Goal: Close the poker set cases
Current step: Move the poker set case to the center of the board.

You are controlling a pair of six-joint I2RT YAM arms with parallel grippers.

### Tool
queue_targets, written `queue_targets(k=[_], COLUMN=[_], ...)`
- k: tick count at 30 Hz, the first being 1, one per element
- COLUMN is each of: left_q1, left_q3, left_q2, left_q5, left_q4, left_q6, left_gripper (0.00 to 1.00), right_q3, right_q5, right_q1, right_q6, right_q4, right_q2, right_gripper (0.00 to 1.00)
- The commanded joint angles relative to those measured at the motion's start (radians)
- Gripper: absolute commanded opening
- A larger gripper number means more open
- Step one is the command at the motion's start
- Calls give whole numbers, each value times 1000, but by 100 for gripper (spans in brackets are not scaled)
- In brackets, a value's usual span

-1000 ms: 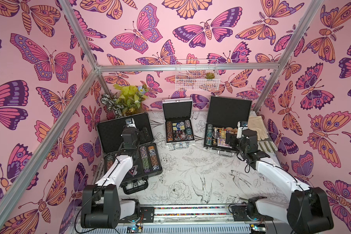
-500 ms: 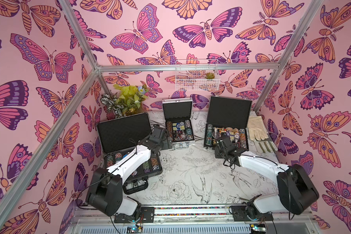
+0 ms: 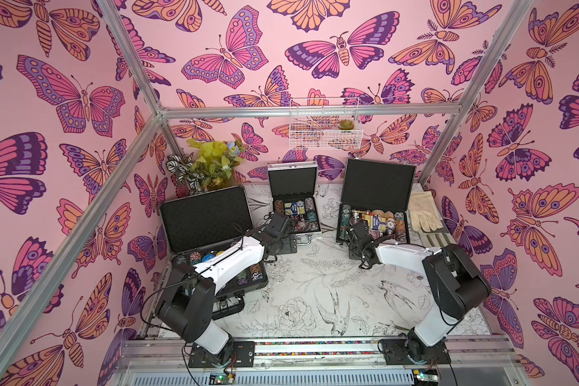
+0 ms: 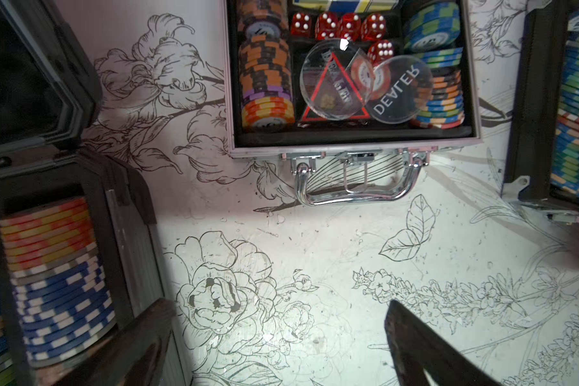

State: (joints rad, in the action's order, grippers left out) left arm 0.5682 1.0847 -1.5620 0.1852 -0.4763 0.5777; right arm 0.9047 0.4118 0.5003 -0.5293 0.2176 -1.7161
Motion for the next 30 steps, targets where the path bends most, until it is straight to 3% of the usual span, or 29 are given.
queue_targets(k=[1, 13, 16, 21, 30], left_q1=[2, 1, 2, 1, 2], left_q3=[23, 25, 30, 30, 56], left_q2=[-18, -22, -27, -26, -49], left_q5=[-4, 5, 1, 9, 28], left_q4=[-25, -23, -24, -24, -21], left_q6=[0, 0, 4, 9, 19], left_gripper=[99, 99, 99, 99, 99], right_q3=[37, 48, 35, -19, -120], right_q5=[39, 14, -38, -124, -168], right_q1=[9, 8, 8, 13, 64], right_q6=[-19, -35, -32, -44, -73], right_q4=[-13, -21, -42, -49, -19], right_q2=[-27, -95, -106, -55, 45], right_gripper=[32, 24, 17, 14, 14])
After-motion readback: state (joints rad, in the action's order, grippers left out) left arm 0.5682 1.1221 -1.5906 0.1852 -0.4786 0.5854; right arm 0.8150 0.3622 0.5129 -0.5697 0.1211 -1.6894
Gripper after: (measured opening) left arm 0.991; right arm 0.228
